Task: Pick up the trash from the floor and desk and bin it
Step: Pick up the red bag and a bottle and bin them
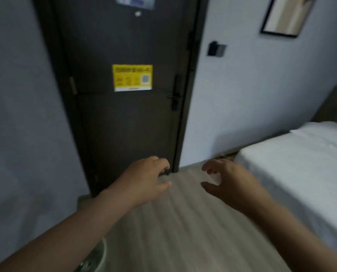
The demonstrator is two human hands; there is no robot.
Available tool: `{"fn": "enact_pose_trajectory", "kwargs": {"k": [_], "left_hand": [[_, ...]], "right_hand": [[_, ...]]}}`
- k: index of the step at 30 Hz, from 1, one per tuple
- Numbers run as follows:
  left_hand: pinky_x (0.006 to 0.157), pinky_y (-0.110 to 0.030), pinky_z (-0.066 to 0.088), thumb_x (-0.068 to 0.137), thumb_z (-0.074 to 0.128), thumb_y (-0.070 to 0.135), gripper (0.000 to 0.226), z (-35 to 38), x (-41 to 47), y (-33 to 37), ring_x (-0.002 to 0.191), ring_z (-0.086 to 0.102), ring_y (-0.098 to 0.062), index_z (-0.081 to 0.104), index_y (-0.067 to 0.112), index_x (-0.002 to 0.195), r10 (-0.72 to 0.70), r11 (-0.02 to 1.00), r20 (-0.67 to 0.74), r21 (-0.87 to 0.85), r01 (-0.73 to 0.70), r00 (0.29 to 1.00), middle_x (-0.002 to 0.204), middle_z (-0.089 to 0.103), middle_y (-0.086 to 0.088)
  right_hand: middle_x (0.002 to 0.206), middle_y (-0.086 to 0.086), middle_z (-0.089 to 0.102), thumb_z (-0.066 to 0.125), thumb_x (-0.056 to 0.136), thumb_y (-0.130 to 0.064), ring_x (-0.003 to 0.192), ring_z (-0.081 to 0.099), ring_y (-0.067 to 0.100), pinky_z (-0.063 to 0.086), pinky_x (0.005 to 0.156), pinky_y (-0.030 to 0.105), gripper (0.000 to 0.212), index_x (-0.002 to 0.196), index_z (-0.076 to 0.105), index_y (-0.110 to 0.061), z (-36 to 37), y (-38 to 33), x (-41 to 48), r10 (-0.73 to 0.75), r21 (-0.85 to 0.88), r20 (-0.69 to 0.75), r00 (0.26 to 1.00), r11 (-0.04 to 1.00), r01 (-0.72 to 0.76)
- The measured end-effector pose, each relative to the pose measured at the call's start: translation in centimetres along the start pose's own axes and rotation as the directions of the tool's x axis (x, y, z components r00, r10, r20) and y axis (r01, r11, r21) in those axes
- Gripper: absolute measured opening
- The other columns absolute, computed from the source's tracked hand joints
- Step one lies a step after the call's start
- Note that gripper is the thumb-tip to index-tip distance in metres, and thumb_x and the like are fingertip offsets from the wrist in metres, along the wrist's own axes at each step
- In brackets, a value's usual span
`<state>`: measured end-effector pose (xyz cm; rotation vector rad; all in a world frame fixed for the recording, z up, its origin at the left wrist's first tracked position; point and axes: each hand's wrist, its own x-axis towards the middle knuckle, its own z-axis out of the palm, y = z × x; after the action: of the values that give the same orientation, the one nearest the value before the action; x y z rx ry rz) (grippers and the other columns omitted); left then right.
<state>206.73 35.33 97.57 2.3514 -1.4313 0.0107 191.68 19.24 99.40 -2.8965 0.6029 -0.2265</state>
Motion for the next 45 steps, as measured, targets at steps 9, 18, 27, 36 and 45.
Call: {"fn": "enact_pose_trajectory", "kwargs": {"k": [9, 18, 27, 36, 45], "left_hand": [[0.083, -0.025, 0.050, 0.083, 0.062, 0.044, 0.034, 4.9, 5.3, 23.8, 0.099, 0.055, -0.004, 0.057, 0.030, 0.114, 0.440, 0.880, 0.035, -0.219, -0.423, 0.897, 0.112, 0.057, 0.015], [0.084, -0.020, 0.048, 0.085, 0.061, 0.047, 0.034, 14.2, 4.8, 42.4, 0.099, 0.052, 0.002, 0.055, 0.033, 0.115, 0.751, 0.649, 0.194, -0.395, -0.650, 0.632, 0.110, 0.053, 0.018], [0.078, -0.016, 0.045, 0.084, 0.061, 0.047, 0.030, 21.8, 5.2, 54.7, 0.092, 0.051, 0.003, 0.055, 0.038, 0.111, 0.922, 0.384, 0.278, -0.563, -0.731, 0.270, 0.103, 0.054, 0.020], [0.084, -0.019, 0.048, 0.081, 0.065, 0.044, 0.035, 27.6, 6.6, 62.6, 0.094, 0.055, 0.004, 0.057, 0.035, 0.114, 0.964, 0.160, 0.260, -0.721, -0.675, -0.050, 0.105, 0.058, 0.019], [0.086, -0.023, 0.050, 0.082, 0.063, 0.047, 0.036, 31.5, 1.6, 69.8, 0.096, 0.055, 0.005, 0.055, 0.038, 0.116, 0.904, 0.003, 0.257, -0.801, -0.598, -0.340, 0.107, 0.057, 0.021]], "right_hand": [[0.109, -0.016, 0.064, 0.069, 0.083, -0.041, 0.100, 0.059, 0.004, 0.051, 0.091, 0.029, 0.032, 0.113, 0.061, -0.036, -9.5, 15.2, -17.7, 0.422, 0.004, -0.131, 0.897, 0.905, -0.425], [0.109, -0.018, 0.061, 0.067, 0.084, -0.044, 0.096, 0.055, -0.004, 0.045, 0.077, 0.013, 0.034, 0.117, 0.056, -0.039, -11.4, 23.7, -35.7, 0.786, 0.058, -0.143, 0.601, 0.613, -0.788], [0.108, -0.017, 0.059, 0.068, 0.084, -0.041, 0.099, 0.054, -0.001, 0.047, 0.087, 0.018, 0.038, 0.120, 0.056, -0.036, -9.9, 26.1, -45.5, 0.984, 0.181, -0.109, 0.143, 0.161, -0.970], [0.099, -0.016, 0.062, 0.070, 0.081, -0.041, 0.095, 0.057, -0.002, 0.048, 0.084, 0.019, 0.036, 0.115, 0.059, -0.036, -7.2, 24.9, -48.2, 0.920, 0.414, -0.120, -0.374, -0.296, -0.861], [0.093, -0.017, 0.062, 0.072, 0.078, -0.038, 0.090, 0.058, -0.004, 0.050, 0.079, 0.019, 0.032, 0.108, 0.061, -0.038, -5.6, 24.3, -52.7, 0.769, 0.530, -0.071, -0.635, -0.510, -0.677]]}}
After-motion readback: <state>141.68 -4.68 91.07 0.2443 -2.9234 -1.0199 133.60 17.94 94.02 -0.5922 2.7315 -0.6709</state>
